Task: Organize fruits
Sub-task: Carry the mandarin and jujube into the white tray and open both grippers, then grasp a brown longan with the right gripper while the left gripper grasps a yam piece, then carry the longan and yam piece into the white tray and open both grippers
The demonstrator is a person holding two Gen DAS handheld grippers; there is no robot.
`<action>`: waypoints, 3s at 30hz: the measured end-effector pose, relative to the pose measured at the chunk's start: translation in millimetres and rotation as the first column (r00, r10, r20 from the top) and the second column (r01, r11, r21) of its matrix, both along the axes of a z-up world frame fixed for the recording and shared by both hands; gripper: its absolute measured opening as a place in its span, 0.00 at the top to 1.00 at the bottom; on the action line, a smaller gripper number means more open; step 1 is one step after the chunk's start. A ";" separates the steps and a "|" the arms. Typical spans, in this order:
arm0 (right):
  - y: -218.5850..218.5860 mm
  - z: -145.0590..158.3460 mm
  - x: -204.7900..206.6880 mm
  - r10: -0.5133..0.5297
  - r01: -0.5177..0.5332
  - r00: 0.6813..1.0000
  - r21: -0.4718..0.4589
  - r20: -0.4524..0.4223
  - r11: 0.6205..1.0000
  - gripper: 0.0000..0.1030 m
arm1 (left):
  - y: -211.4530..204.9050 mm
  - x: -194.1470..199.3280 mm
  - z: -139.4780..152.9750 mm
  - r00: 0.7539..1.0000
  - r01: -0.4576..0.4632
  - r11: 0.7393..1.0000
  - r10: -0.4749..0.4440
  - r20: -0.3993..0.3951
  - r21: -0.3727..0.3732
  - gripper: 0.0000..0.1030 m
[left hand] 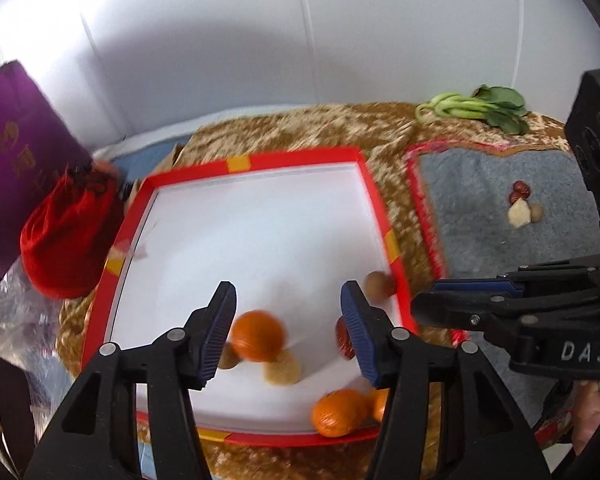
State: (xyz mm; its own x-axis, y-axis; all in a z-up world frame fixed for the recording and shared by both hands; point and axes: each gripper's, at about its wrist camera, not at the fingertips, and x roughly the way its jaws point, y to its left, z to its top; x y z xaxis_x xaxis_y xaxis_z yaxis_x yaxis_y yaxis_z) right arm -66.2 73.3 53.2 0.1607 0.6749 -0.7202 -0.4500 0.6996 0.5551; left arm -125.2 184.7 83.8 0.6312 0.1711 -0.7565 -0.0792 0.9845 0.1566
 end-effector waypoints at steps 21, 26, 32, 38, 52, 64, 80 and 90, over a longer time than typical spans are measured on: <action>-230.5 -7.7 62.4 -0.497 0.493 0.847 -0.067 -0.187 0.867 0.78 | -179.5 75.3 -19.4 0.879 0.472 0.881 -0.473 -0.064 -0.022 0.45; -228.9 -13.6 65.3 -0.503 0.496 0.841 -0.088 -0.201 0.864 0.78 | -194.1 89.9 -28.8 0.856 0.507 0.858 -0.512 -0.070 -0.080 0.46; -228.7 -24.2 70.1 -0.525 0.514 0.822 -0.109 -0.220 0.851 0.78 | -198.2 100.8 -43.8 0.847 0.517 0.854 -0.520 -0.105 -0.062 0.46; -224.2 -29.5 75.0 -0.536 0.523 0.813 -0.119 -0.227 0.844 0.78 | -194.7 113.6 -50.4 0.849 0.506 0.857 -0.515 -0.117 -0.102 0.46; -211.9 -37.7 83.4 -0.553 0.533 0.805 -0.149 -0.216 0.833 0.75 | -198.2 127.5 -67.8 0.836 0.512 0.850 -0.527 -0.155 -0.125 0.53; -201.1 -20.1 75.5 -0.521 0.516 0.830 -0.081 -0.201 0.853 0.76 | -172.2 111.4 -42.4 0.866 0.462 0.869 -0.485 -0.124 -0.176 0.75; -54.5 16.4 39.8 -0.153 0.157 0.987 0.085 -0.052 0.984 0.76 | 10.0 24.3 20.1 1.000 -0.011 0.998 0.010 -0.018 -0.058 0.75; 15.2 5.7 2.4 0.043 -0.044 0.999 0.034 0.024 0.998 0.76 | 48.7 8.3 -1.8 0.991 -0.093 0.996 0.091 -0.098 -0.017 0.75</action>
